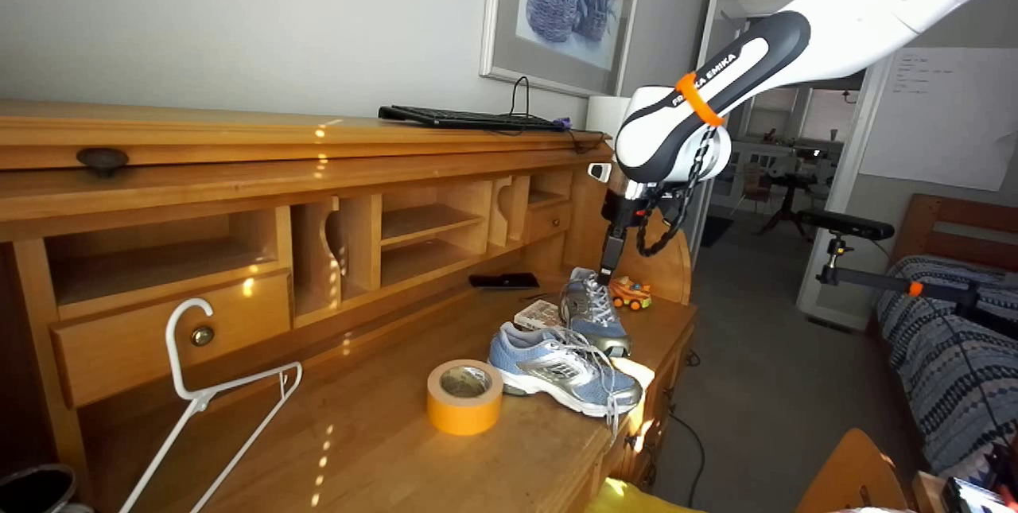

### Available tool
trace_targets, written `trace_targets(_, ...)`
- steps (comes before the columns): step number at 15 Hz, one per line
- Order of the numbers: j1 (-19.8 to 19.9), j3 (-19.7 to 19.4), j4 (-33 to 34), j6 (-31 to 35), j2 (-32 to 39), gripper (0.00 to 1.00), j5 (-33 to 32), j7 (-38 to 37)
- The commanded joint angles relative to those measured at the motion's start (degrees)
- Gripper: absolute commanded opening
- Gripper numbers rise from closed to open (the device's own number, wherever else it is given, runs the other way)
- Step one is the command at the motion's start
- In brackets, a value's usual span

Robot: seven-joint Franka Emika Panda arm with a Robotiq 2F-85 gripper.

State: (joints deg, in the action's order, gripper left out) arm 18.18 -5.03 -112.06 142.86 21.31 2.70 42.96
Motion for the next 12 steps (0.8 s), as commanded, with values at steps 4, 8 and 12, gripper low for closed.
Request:
trace_targets(4,0.73,1.34,4.57,-0.35,3.98,1.00,-0.02,5.16)
trace_targets(8,0.97,2.39,5.95,-1.37,5.27,1.00,0.63,6.46)
trace_targets(12,0.71,2.49,6.11,-3.44,5.06,1.00,0.53,5.42)
